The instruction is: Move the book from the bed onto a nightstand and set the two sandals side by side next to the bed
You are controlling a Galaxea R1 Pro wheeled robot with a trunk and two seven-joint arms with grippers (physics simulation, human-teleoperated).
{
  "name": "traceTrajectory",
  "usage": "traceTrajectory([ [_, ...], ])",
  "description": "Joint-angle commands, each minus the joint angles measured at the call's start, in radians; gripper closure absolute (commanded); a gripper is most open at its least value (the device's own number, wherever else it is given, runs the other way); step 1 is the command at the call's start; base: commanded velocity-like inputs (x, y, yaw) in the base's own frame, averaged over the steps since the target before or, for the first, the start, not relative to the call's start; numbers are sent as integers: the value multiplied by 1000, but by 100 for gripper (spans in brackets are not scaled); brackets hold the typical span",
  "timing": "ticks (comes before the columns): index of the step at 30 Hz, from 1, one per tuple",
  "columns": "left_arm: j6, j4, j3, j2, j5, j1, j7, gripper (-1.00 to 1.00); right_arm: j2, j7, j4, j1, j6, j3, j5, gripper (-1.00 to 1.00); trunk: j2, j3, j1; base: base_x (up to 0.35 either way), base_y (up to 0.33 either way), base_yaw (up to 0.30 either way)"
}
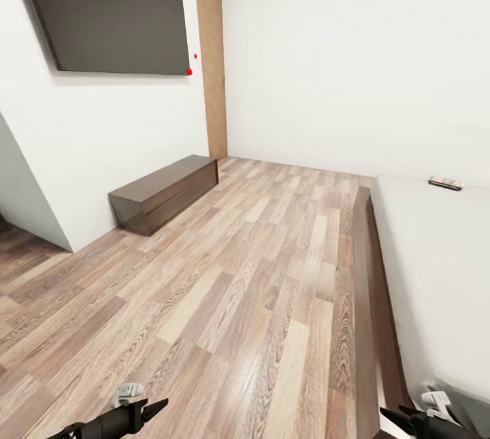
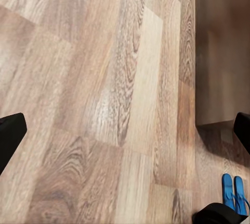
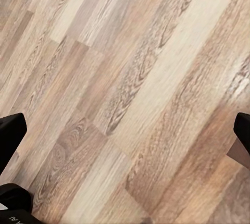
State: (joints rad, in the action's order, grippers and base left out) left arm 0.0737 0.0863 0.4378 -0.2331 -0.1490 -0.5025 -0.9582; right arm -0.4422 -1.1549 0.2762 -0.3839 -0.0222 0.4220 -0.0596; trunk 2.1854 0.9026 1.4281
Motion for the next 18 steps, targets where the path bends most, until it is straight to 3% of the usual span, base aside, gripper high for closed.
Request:
traceTrajectory([
  [1,8,-1,7,0,-11,-1,-2,-100,0,-5,0,-1,-2,7,-6,-100,0,1,0,0,0,7],
  [18,8,0,7,0,-11,-1,-1,-100,0,-5,0,-1,-2,7,-6,-100,0,-23,0,0,0,1],
])
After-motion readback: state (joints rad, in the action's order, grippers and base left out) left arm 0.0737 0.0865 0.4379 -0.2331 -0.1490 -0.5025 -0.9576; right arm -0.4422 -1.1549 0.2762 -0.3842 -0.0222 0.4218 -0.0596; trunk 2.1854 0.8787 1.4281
